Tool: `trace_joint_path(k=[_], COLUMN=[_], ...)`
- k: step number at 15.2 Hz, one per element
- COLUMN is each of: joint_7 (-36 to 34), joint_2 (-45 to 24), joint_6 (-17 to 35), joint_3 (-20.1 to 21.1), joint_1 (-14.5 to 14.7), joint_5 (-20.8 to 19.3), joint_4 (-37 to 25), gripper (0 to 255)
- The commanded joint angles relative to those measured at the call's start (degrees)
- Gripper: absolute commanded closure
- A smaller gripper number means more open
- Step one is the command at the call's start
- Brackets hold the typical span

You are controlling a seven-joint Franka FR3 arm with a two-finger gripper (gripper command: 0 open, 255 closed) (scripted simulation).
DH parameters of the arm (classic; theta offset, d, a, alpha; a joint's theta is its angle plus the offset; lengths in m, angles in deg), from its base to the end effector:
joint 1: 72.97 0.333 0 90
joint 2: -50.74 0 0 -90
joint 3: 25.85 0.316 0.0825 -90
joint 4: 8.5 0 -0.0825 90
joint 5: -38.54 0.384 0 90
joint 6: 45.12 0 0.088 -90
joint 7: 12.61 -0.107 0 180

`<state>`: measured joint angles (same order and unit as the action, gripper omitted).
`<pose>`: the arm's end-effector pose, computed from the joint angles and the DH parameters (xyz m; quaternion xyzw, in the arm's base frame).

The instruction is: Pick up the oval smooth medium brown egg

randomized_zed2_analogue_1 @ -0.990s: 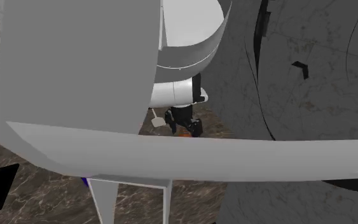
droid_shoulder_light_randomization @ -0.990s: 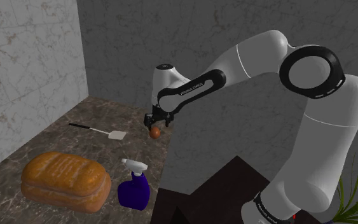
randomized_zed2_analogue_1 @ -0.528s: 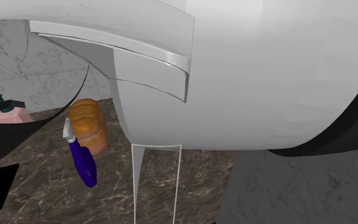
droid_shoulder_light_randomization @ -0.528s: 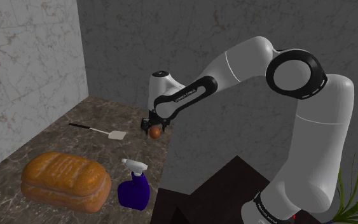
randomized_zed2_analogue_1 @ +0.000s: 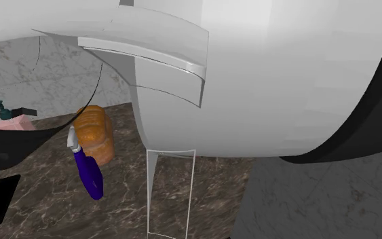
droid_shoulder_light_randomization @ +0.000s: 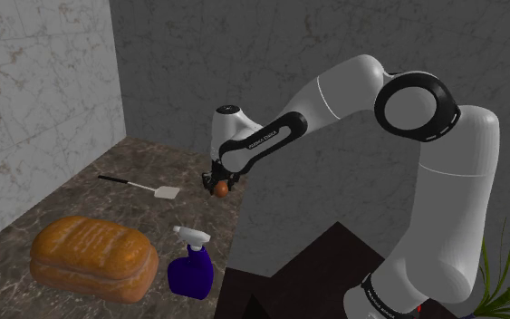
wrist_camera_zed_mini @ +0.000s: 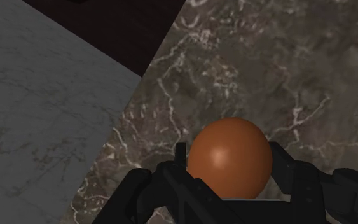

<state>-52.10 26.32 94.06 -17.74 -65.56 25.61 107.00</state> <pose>0.5819 0.1586 0.2402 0.9906 -0.1291 0.0183 0.0403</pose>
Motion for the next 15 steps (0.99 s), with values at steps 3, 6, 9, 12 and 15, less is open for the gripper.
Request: trace_joint_path(k=[3, 6, 9, 12, 15], joint_7=[0.00, 0.17, 0.68, 1.19, 1.68], joint_2=[0.00, 0.53, 2.17, 3.74, 5.25], joint_6=[0.01, -0.58, -2.35, -4.17, -6.02], joint_3=[0.00, 0.11, 0.42, 0.69, 0.94], joint_1=[0.00, -0.07, -0.27, -0.44, -0.59], joint_5=[0.00, 0.19, 0.77, 1.34, 1.89], joint_4=[0.00, -0.06, -0.24, -0.52, -0.91], gripper=[255, 255, 255, 255, 255])
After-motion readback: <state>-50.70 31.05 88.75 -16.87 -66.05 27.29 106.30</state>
